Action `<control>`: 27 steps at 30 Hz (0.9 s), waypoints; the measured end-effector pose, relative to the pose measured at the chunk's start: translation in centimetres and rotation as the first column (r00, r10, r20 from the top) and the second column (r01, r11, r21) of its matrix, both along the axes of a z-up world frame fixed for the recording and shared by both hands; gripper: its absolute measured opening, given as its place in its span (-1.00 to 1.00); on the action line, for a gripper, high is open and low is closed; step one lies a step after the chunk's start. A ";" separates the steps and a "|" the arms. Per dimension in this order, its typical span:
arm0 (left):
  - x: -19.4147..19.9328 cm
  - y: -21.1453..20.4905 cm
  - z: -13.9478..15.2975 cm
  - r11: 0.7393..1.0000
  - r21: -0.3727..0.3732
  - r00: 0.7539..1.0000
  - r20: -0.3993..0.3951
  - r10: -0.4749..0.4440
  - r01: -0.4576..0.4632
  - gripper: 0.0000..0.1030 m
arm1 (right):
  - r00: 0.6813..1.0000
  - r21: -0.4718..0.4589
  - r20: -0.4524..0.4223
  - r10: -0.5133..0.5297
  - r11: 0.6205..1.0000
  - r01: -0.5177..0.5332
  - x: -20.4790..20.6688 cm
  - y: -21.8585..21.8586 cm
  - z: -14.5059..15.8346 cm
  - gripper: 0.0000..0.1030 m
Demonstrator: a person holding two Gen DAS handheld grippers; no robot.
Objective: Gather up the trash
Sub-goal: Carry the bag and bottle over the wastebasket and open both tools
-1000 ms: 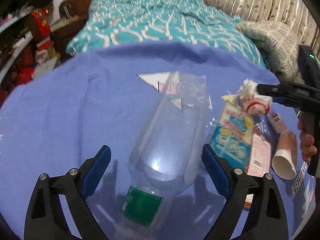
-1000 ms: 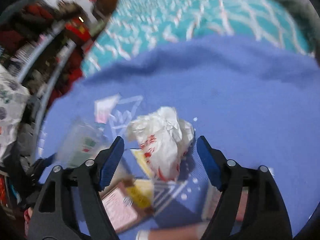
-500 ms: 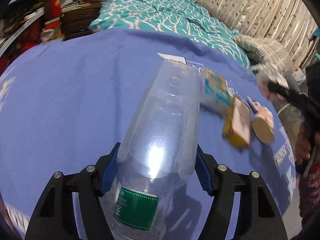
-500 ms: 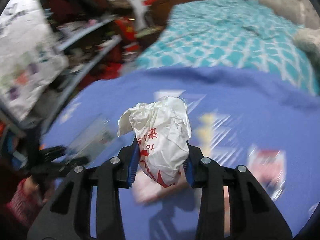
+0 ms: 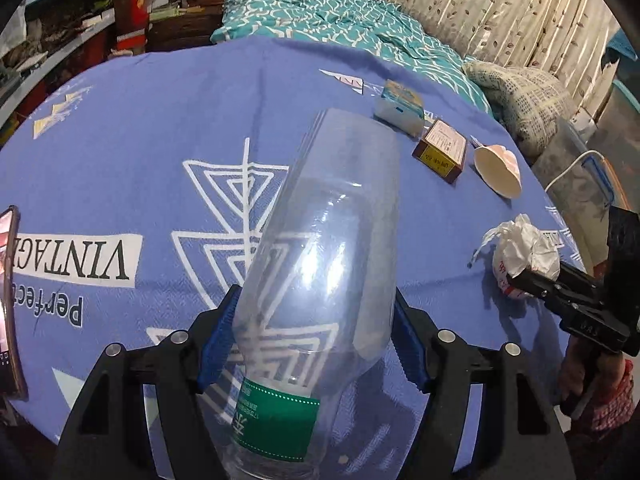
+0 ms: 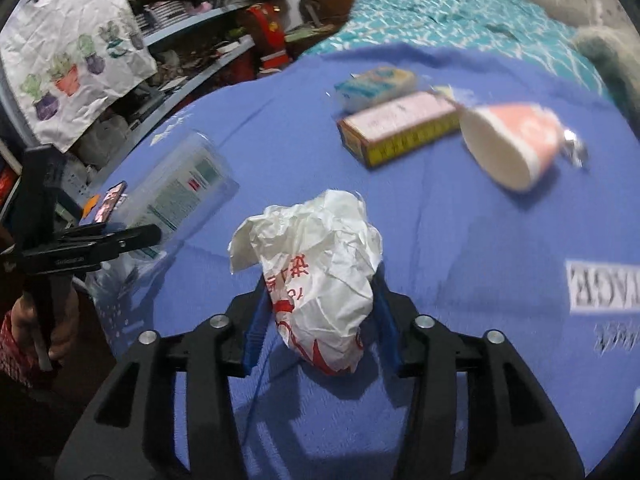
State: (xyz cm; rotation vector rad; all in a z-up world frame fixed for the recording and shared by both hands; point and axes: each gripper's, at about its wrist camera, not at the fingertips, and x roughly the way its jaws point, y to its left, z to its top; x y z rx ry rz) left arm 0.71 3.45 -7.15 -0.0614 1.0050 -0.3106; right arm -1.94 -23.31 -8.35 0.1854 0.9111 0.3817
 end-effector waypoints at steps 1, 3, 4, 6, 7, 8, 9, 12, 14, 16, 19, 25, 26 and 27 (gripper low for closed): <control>0.0 -0.1 0.0 1.000 0.006 1.000 0.001 0.002 -0.002 0.31 | 1.000 -0.004 -0.004 -0.010 1.000 0.010 -0.2 0.1 -0.2 0.06; 0.0 -0.1 0.2 0.999 0.026 1.000 0.013 0.020 -0.021 0.42 | 1.000 -0.006 0.002 -0.026 1.000 0.026 0.3 0.2 0.1 0.33; -0.2 0.0 0.3 0.999 0.027 1.000 0.020 0.024 -0.024 0.46 | 0.999 -0.004 0.021 -0.039 0.999 0.039 0.0 0.1 0.4 0.40; -0.4 0.3 0.9 0.999 0.013 0.999 0.041 0.033 -0.033 0.54 | 0.997 -0.002 0.058 -0.051 0.999 0.052 -0.6 0.0 1.1 0.52; -0.5 0.5 1.1 0.999 0.009 0.998 0.048 0.038 -0.039 0.58 | 0.996 -0.002 0.069 -0.054 0.999 0.055 -0.8 -0.1 1.3 0.53; -0.4 0.7 1.3 0.999 0.002 0.998 0.054 0.044 -0.045 0.59 | 0.995 0.007 0.082 -0.058 0.998 0.057 -1.1 -0.3 1.6 0.54; -0.5 1.2 1.7 0.999 -0.009 0.997 0.059 0.053 -0.053 0.59 | 0.994 0.018 0.089 -0.059 0.998 0.057 -1.4 -0.4 1.9 0.55; -0.6 1.9 2.5 0.997 -0.039 0.995 0.071 0.068 -0.066 0.68 | 0.992 0.037 0.107 -0.063 0.998 0.059 -2.1 -0.8 2.3 0.58; -0.6 2.2 2.9 0.996 -0.049 0.994 0.082 0.077 -0.073 0.74 | 0.991 0.033 0.115 -0.063 0.998 0.059 -2.4 -0.7 2.4 0.58; -0.4 2.2 3.1 0.996 -0.050 0.994 0.085 0.074 -0.070 0.74 | 0.991 0.024 0.114 -0.065 0.998 0.063 -2.4 -0.6 2.3 0.58; 0.0 1.5 2.9 0.998 -0.023 0.995 0.081 0.063 -0.061 0.74 | 0.993 0.020 0.099 -0.065 0.998 0.063 -2.1 -0.6 1.9 0.58; 0.2 -0.6 2.1 0.999 0.037 0.997 0.071 0.015 -0.018 0.74 | 0.995 0.014 0.078 -0.062 0.998 0.061 -1.3 -0.4 1.0 0.58; 0.2 -0.9 1.9 0.999 0.045 0.998 0.068 0.007 -0.010 0.73 | 0.995 0.009 0.076 -0.059 0.998 0.058 -1.3 -0.4 0.8 0.58; 0.2 -1.2 1.7 0.999 0.052 0.998 0.060 -0.004 0.000 0.70 | 0.996 0.005 0.074 -0.056 0.998 0.056 -1.3 -0.3 0.8 0.56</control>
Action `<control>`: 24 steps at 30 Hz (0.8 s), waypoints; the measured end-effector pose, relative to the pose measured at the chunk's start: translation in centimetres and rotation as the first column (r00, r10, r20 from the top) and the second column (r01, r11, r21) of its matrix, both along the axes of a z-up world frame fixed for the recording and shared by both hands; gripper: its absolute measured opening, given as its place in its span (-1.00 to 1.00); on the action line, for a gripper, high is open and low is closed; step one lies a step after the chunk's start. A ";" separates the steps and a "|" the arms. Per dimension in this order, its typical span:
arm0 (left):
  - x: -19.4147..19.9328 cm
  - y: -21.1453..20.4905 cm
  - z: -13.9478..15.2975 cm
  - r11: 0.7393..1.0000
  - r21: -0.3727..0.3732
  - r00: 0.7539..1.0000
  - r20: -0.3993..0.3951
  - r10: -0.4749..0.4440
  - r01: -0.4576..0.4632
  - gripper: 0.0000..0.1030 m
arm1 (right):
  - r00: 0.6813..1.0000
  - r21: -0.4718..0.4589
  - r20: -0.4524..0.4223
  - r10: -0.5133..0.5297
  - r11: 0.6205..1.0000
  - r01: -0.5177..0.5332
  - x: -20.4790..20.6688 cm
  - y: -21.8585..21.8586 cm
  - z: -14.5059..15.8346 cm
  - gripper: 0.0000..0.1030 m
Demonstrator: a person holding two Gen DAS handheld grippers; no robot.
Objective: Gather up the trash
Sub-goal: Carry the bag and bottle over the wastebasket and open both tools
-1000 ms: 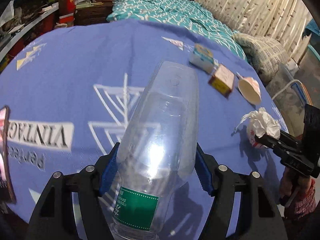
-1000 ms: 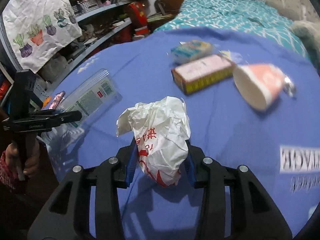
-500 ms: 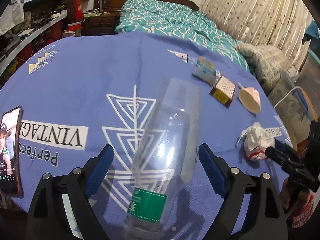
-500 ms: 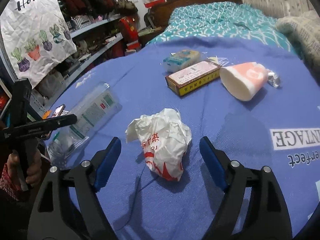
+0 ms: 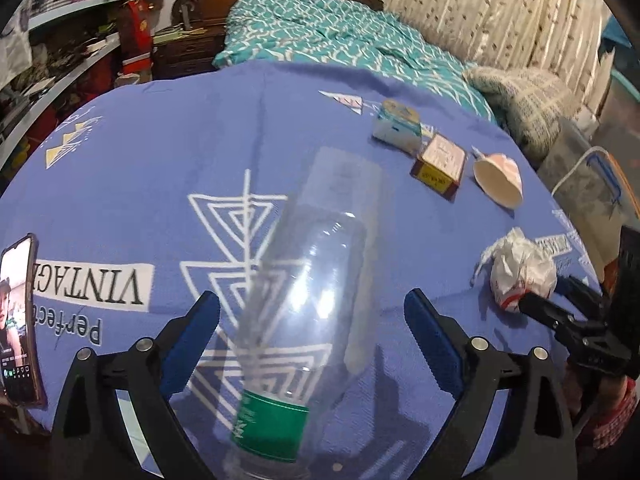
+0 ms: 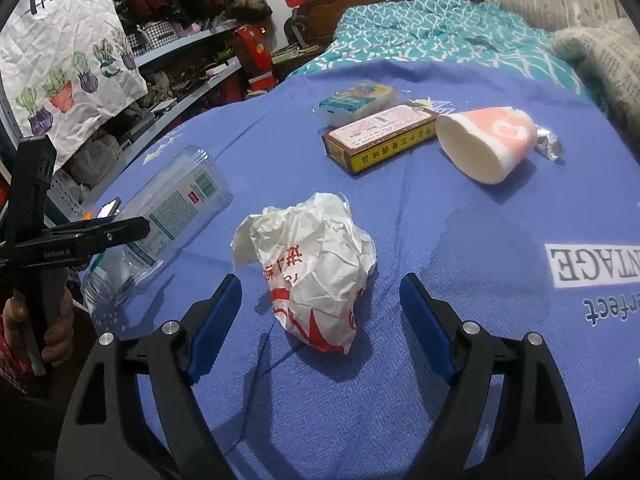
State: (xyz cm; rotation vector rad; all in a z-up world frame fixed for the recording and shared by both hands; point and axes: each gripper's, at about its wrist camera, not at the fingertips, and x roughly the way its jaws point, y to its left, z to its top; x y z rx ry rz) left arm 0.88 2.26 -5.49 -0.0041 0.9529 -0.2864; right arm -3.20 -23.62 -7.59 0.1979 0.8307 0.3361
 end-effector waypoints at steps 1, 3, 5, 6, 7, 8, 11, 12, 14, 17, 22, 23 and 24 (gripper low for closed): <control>0.0 -0.1 -0.2 1.000 0.002 1.000 -0.004 -0.004 0.004 0.58 | 1.000 -0.001 -0.002 0.004 1.000 -0.004 0.0 0.0 -0.1 0.53; 0.0 -0.4 -0.4 1.000 0.029 1.000 -0.009 -0.002 0.003 0.28 | 1.000 0.005 -0.012 0.021 1.000 -0.021 0.1 -0.1 -0.5 -0.01; 0.0 -0.5 -0.4 0.999 0.035 1.000 -0.005 -0.001 0.001 0.26 | 0.999 0.030 -0.029 0.042 0.999 -0.041 0.1 -0.4 -0.8 -0.25; 0.1 -0.5 -0.3 1.000 0.020 1.000 -0.012 -0.001 0.001 0.25 | 0.999 0.039 -0.022 0.041 0.998 -0.040 0.0 -0.5 -0.8 -0.28; 0.2 -0.6 -0.1 1.000 -0.002 1.000 -0.018 -0.005 0.005 0.25 | 0.999 0.043 -0.010 0.038 0.998 -0.037 -0.1 -0.9 -0.5 -0.29; 0.3 -1.0 0.2 1.000 -0.020 1.000 -0.020 -0.014 0.014 0.25 | 1.000 0.037 0.009 0.027 0.999 -0.027 -0.4 -1.3 -0.2 -0.30; 0.6 -3.4 1.6 0.995 -0.046 0.996 -0.004 -0.084 0.084 0.25 | 0.999 0.040 0.043 -0.032 0.999 0.031 -1.0 -3.5 0.5 -0.30; 0.8 -4.8 2.1 0.991 -0.058 0.993 0.001 -0.122 0.121 0.25 | 0.997 0.043 0.048 -0.055 0.998 0.053 -1.1 -4.5 0.7 -0.30; 1.4 -7.7 2.8 0.976 -0.095 0.980 -0.004 -0.198 0.197 0.25 | 0.991 0.044 0.061 -0.117 0.992 0.114 -1.7 -6.9 0.9 -0.30; 2.5 -14.5 4.0 0.926 -0.146 0.935 -0.017 -0.355 0.349 0.25 | 0.968 0.055 0.068 -0.240 0.970 0.237 -3.0 -11.6 1.1 -0.30; 2.6 -27.8 5.0 0.800 -0.135 0.806 -0.009 -0.591 0.585 0.25 | 0.873 0.078 0.063 -0.483 0.875 0.478 -7.1 -21.1 0.7 -0.30; 2.4 -30.3 5.1 0.772 -0.129 0.778 -0.009 -0.629 0.623 0.25 | 0.846 0.080 0.058 -0.530 0.847 0.525 -7.9 -23.0 0.5 -0.30; 2.3 -34.0 5.1 0.728 -0.128 0.732 -0.016 -0.681 0.674 0.25 | 0.821 0.085 0.053 -0.568 0.822 0.563 -8.6 -24.8 0.4 -0.30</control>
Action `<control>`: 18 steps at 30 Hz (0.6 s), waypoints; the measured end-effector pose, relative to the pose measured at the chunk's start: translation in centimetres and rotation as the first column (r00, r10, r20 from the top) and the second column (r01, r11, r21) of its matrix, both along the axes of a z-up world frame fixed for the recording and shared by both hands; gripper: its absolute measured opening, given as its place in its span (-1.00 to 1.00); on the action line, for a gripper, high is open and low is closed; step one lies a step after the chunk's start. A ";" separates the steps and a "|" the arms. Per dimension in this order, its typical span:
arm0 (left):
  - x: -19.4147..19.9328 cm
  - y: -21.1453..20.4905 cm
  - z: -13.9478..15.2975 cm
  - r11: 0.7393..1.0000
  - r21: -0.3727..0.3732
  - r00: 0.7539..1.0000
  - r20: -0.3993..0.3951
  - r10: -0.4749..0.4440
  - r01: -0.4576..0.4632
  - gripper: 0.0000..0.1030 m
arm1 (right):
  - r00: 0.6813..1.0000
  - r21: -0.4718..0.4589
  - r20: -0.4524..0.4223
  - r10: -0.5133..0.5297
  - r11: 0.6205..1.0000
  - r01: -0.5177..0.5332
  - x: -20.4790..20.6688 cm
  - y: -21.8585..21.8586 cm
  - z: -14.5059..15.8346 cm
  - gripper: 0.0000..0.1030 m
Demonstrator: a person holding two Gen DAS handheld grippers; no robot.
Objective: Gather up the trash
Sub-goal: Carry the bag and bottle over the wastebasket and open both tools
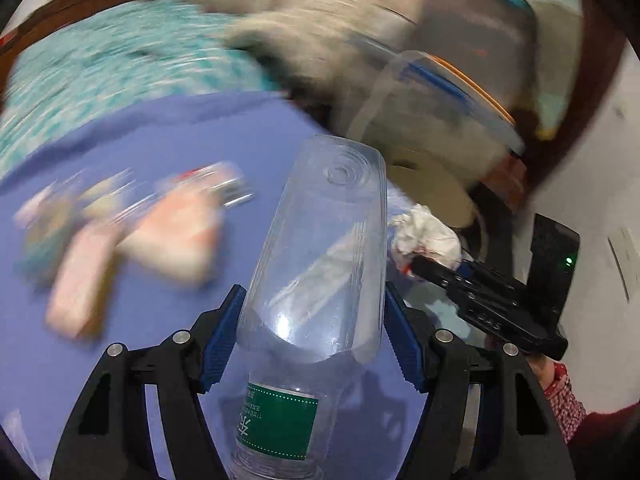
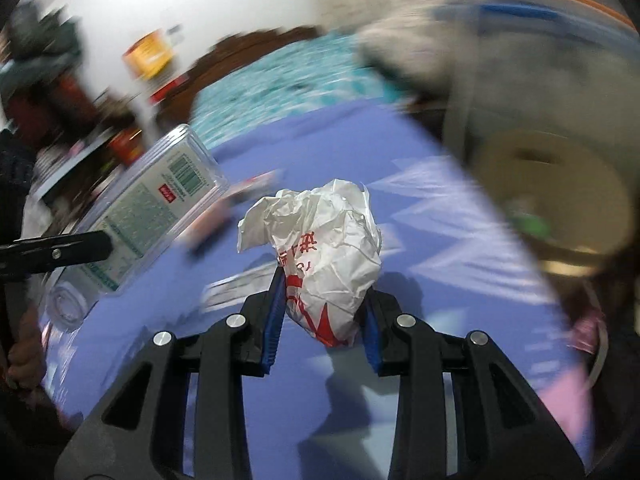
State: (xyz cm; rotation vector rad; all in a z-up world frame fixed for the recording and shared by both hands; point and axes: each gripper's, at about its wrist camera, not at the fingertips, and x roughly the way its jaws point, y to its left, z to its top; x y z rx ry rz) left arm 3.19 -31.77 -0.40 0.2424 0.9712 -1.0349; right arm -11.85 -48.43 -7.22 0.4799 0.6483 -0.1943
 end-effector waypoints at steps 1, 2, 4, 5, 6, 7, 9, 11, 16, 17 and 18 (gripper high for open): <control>-0.2 -2.2 -0.2 0.999 0.003 0.999 -0.008 -0.034 0.034 0.25 | 0.998 0.015 -0.004 -0.057 0.998 0.057 -1.0 -2.2 -0.2 -0.30; -0.3 -4.5 -0.3 0.998 0.006 0.997 -0.019 -0.069 0.069 0.25 | 0.996 0.027 -0.007 -0.093 0.995 0.093 -1.6 -3.7 -0.4 -0.30; -0.5 -10.1 -0.7 0.990 0.019 0.989 -0.045 -0.142 0.143 0.25 | 0.983 0.056 -0.014 -0.182 0.982 0.182 -3.2 -7.6 -0.8 -0.30; -0.5 -12.1 -0.8 0.986 0.025 0.985 -0.052 -0.164 0.166 0.25 | 0.977 0.062 -0.020 -0.214 0.975 0.215 -3.7 -9.2 -1.0 -0.30; -0.5 -14.7 -1.1 0.981 0.032 0.980 -0.065 -0.190 0.192 0.25 | 0.972 0.065 -0.025 -0.236 0.969 0.237 -3.9 -10.4 -1.1 -0.30; -0.5 -16.9 -1.4 0.975 0.038 0.974 -0.078 -0.214 0.218 0.25 | 0.967 0.066 -0.030 -0.252 0.965 0.253 -4.1 -11.4 -1.2 -0.30; -0.7 -21.2 -2.3 0.967 0.062 0.967 -0.085 -0.240 0.246 0.25 | 0.956 0.058 -0.052 -0.288 0.955 0.291 -4.4 -13.8 -1.6 -0.30; -1.3 -23.8 -3.3 0.962 0.086 0.964 -0.082 -0.253 0.259 0.25 | 0.948 0.052 -0.070 -0.309 0.948 0.313 -4.4 -15.6 -2.0 -0.30; -0.9 -28.0 -5.1 0.959 0.147 0.969 -0.075 -0.234 0.242 0.49 | 0.940 0.032 -0.105 -0.326 0.943 0.331 -3.8 -18.7 -3.0 -0.05; -0.7 -28.1 -5.0 0.965 0.146 0.975 -0.067 -0.211 0.219 0.55 | 0.940 0.030 -0.110 -0.322 0.944 0.327 -3.6 -19.0 -3.0 0.14; -0.3 -27.8 -4.6 0.971 0.126 0.978 -0.067 -0.196 0.203 0.56 | 0.938 0.021 -0.102 -0.332 0.942 0.335 -3.6 -19.1 -3.0 0.21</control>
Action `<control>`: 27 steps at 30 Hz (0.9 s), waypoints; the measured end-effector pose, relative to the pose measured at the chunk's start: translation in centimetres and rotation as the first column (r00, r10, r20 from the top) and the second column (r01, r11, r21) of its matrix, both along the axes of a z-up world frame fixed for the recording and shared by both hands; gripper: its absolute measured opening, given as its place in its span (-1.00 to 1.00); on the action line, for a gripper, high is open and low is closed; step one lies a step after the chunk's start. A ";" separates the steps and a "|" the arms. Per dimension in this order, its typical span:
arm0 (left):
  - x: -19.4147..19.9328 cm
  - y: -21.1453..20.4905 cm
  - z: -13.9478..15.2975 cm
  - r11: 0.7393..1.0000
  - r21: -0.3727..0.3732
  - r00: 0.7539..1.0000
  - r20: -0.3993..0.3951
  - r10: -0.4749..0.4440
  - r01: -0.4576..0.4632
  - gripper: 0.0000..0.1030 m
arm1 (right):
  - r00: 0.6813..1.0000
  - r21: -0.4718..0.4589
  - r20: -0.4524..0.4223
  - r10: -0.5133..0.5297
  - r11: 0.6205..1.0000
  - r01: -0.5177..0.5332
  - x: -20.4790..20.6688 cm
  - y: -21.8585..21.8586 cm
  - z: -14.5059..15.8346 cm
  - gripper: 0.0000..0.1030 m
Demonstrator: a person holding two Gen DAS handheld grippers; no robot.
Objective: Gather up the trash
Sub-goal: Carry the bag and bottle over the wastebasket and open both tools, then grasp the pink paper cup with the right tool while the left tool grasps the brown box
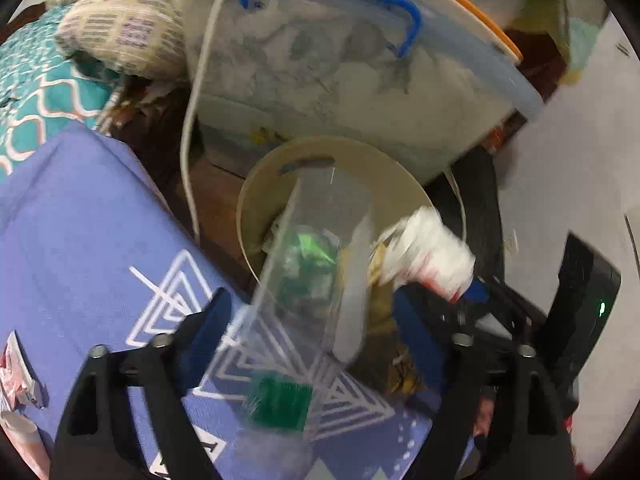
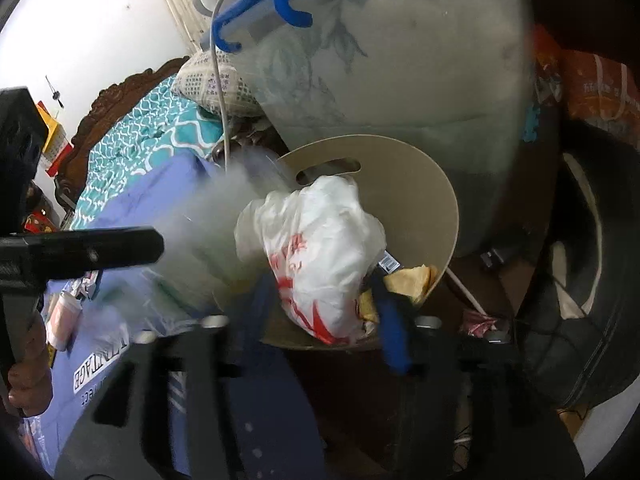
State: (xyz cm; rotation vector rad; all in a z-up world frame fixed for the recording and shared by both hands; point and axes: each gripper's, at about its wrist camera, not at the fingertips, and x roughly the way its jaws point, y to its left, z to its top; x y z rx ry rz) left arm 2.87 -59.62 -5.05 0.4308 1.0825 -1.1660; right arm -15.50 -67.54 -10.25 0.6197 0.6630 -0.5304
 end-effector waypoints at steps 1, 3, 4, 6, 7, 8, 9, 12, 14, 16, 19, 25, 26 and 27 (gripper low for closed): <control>0.2 0.3 0.3 1.000 -0.018 1.000 -0.012 0.005 -0.006 0.56 | 1.000 -0.016 0.010 -0.013 1.000 0.013 -0.2 0.0 0.2 0.21; 0.7 1.4 1.5 0.998 -0.053 1.000 -0.022 0.014 -0.016 0.56 | 0.999 -0.026 0.028 -0.026 0.999 0.026 -0.5 0.0 0.6 0.21; 0.7 1.8 2.0 0.998 -0.064 1.000 -0.013 0.019 -0.020 0.56 | 0.999 -0.029 0.039 -0.037 0.999 0.038 -0.7 0.1 0.7 0.21; 0.7 3.5 3.3 0.994 -0.105 1.000 0.008 0.024 -0.023 0.56 | 0.995 -0.025 0.077 -0.059 0.998 0.062 -1.4 0.6 1.3 0.21; 0.7 4.9 3.9 0.992 -0.126 0.999 0.017 0.031 -0.029 0.56 | 0.994 -0.023 0.090 -0.062 0.998 0.065 -1.5 0.8 1.5 0.21; 0.6 6.1 4.4 0.989 -0.143 0.999 0.022 0.039 -0.035 0.56 | 0.992 -0.028 0.109 -0.063 0.997 0.066 -1.8 1.3 2.0 0.21; 0.7 7.7 4.7 0.986 -0.160 0.999 0.022 0.048 -0.044 0.56 | 0.991 -0.036 0.120 -0.060 0.997 0.065 -1.8 1.8 2.4 0.21; 0.9 13.3 4.7 0.979 -0.183 0.996 0.020 0.091 -0.085 0.56 | 0.985 -0.060 0.165 -0.043 0.997 0.054 -2.0 3.4 3.9 0.18; 1.3 17.1 4.3 0.974 -0.190 0.992 0.013 0.129 -0.124 0.56 | 0.981 -0.058 0.191 -0.015 0.998 0.027 -1.4 4.3 4.8 0.13; 1.7 21.2 3.7 0.966 -0.192 0.984 0.009 0.180 -0.175 0.56 | 0.976 -0.044 0.214 0.048 0.998 -0.039 0.1 5.9 5.7 0.02; 3.0 27.9 3.1 0.939 -0.199 0.957 0.005 0.289 -0.282 0.56 | 0.958 -0.021 0.224 0.176 0.984 -0.176 3.7 9.2 6.4 -0.07; 8.4 40.6 2.1 0.785 -0.167 0.774 0.142 0.618 -0.596 0.62 | 0.883 0.050 0.205 0.423 0.896 -0.441 13.5 16.7 5.7 -0.15; 9.1 41.8 1.8 0.760 -0.155 0.743 0.157 0.650 -0.632 0.62 | 0.869 0.057 0.196 0.454 0.880 -0.472 15.4 18.0 5.5 -0.15; 10.2 43.3 1.2 0.734 -0.145 0.719 0.147 0.679 -0.663 0.64 | 0.861 0.071 0.183 0.475 0.867 -0.494 17.5 18.9 5.0 -0.15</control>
